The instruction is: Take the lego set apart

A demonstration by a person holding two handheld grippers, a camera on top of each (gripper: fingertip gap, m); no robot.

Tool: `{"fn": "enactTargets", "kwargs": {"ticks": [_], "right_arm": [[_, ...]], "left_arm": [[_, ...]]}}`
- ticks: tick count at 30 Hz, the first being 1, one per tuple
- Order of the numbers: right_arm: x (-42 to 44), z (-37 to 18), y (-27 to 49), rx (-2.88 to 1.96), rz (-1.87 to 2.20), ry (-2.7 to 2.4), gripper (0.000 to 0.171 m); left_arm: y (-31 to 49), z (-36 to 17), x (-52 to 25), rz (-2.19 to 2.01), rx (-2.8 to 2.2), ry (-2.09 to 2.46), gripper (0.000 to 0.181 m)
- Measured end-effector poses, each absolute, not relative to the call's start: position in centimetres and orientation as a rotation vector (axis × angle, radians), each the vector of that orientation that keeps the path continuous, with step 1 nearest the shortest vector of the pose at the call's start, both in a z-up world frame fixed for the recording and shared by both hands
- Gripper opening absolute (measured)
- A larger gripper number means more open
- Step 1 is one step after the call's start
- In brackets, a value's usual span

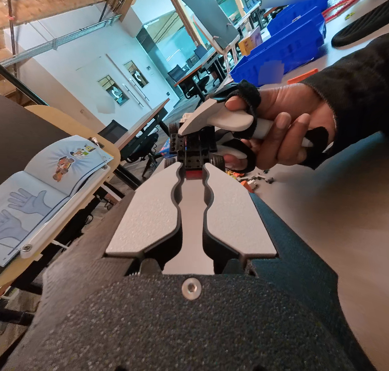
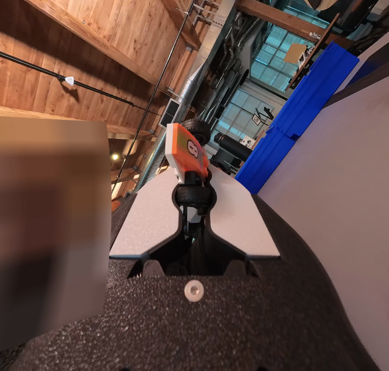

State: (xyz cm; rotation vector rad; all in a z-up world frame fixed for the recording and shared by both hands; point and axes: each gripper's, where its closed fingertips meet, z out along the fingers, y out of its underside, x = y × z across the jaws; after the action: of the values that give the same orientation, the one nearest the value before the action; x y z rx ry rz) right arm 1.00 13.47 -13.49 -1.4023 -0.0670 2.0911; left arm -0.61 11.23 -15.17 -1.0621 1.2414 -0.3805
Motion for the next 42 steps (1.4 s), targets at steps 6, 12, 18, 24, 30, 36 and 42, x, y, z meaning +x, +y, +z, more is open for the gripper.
{"fn": "enactTargets", "kwargs": {"ticks": [6, 12, 18, 24, 30, 36, 42], "right_arm": [[1.3, -12.9, 13.3, -1.373, 2.104, -0.072, 0.016], [1.0, -13.2, 13.3, -1.385, 2.115, -0.072, 0.016], [0.7, -13.7, 13.2, -1.412, 2.102, -0.082, 0.016], [0.8, -14.1, 13.5, -1.441, 2.028, -0.100, 0.016], [1.2, -14.5, 14.0, -1.490, 1.797, -0.213, 0.016], [1.9, -14.7, 14.5, -1.474, 1.734, -0.226, 0.015], [2.1, -13.6, 14.0, -1.424, 1.751, -0.249, 0.015]], "left_arm": [[11.3, -15.4, -0.8, -0.389, -1.073, 1.255, 0.019], [11.5, -15.4, -0.9, -0.343, -1.072, 1.250, 0.016], [11.6, -15.6, -1.2, -0.360, -1.122, 1.256, 0.016], [11.7, -15.8, -1.2, -0.620, -1.291, 1.197, 0.016], [12.1, -16.3, -1.1, -0.857, -1.441, 1.099, 0.014], [11.9, -14.9, -1.2, -1.023, -1.417, 1.002, 0.000], [12.5, -16.1, -1.1, -1.152, -1.488, 0.976, 0.000]]}}
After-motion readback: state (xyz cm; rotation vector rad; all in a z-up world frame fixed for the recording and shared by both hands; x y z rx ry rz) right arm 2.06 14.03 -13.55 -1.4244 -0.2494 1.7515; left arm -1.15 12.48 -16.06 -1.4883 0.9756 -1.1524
